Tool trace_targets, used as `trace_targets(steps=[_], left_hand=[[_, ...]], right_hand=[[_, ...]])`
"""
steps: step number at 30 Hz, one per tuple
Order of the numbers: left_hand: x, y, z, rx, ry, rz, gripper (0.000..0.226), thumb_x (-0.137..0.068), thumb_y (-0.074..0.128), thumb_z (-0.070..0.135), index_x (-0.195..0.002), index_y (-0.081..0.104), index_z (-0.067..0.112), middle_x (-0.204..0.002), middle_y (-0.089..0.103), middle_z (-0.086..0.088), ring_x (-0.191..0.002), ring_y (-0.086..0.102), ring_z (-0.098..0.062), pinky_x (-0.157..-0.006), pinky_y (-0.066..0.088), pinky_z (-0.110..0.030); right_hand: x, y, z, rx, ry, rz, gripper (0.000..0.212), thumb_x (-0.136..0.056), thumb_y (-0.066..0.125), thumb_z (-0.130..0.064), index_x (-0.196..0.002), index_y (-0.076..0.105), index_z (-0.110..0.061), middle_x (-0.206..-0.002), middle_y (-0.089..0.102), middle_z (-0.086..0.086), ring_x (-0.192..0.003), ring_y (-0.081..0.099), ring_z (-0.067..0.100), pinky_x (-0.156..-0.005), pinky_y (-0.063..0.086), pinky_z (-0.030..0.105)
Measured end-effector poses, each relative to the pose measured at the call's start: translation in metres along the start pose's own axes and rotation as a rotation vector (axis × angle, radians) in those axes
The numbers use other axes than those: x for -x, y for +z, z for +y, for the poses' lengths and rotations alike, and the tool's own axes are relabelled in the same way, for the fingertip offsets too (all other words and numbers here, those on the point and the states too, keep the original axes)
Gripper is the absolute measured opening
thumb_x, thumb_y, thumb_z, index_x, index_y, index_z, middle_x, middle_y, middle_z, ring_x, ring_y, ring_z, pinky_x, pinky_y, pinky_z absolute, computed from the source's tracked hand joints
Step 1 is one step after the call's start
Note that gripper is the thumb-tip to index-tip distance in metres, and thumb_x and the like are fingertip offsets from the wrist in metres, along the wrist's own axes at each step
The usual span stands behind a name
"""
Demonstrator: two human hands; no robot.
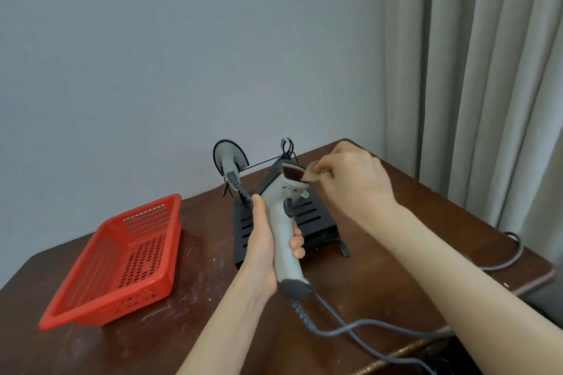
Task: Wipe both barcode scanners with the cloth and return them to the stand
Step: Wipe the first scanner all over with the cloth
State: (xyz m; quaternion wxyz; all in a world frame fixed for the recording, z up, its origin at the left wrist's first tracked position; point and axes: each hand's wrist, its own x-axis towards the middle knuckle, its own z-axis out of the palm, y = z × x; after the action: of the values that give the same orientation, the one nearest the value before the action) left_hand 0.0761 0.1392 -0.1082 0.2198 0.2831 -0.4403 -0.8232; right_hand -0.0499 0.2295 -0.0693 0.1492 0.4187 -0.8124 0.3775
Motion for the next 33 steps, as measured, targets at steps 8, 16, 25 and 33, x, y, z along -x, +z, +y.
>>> trace_targets(steps=[8, 16, 25, 33], left_hand=[[0.000, 0.000, 0.001, 0.037, 0.022, -0.007, 0.070, -0.060, 0.047, 0.076, -0.063, 0.055, 0.007, -0.053, 0.044, -0.003, -0.033, 0.038, -0.010, -0.030, 0.034, -0.018], [0.002, 0.000, 0.003, -0.016, 0.045, 0.032, 0.071, -0.059, 0.048, 0.076, -0.067, 0.056, 0.006, -0.053, 0.047, -0.004, -0.035, 0.040, -0.011, -0.031, 0.036, -0.020], [0.004, 0.004, 0.000, -0.021, 0.032, 0.042, 0.071, -0.058, 0.048, 0.076, -0.069, 0.055, 0.006, -0.052, 0.047, -0.004, -0.035, 0.040, -0.012, -0.032, 0.037, -0.019], [0.004, 0.007, 0.002, -0.037, 0.035, 0.024, 0.072, -0.058, 0.047, 0.077, -0.066, 0.058, 0.006, -0.051, 0.047, -0.004, -0.035, 0.041, -0.013, -0.032, 0.037, -0.021]], right_hand=[[0.007, -0.006, -0.012, -0.337, -0.136, 0.157, 0.022, -0.082, 0.058, -0.010, -0.091, 0.073, -0.023, -0.085, 0.069, -0.004, -0.080, 0.065, 0.018, -0.072, 0.053, 0.037], [0.008, 0.003, -0.006, -0.256, -0.082, 0.113, 0.031, -0.086, 0.054, -0.009, -0.099, 0.074, -0.028, -0.089, 0.062, -0.003, -0.079, 0.060, 0.022, -0.069, 0.050, 0.036], [0.007, 0.004, -0.005, -0.072, -0.080, -0.105, 0.033, -0.092, 0.048, -0.020, -0.112, 0.068, -0.036, -0.098, 0.054, -0.004, -0.087, 0.058, 0.027, -0.070, 0.045, 0.035], [0.009, 0.007, -0.012, -0.184, -0.092, -0.028, 0.033, -0.091, 0.051, -0.016, -0.110, 0.069, -0.036, -0.092, 0.054, -0.007, -0.083, 0.057, 0.022, -0.066, 0.041, 0.031]])
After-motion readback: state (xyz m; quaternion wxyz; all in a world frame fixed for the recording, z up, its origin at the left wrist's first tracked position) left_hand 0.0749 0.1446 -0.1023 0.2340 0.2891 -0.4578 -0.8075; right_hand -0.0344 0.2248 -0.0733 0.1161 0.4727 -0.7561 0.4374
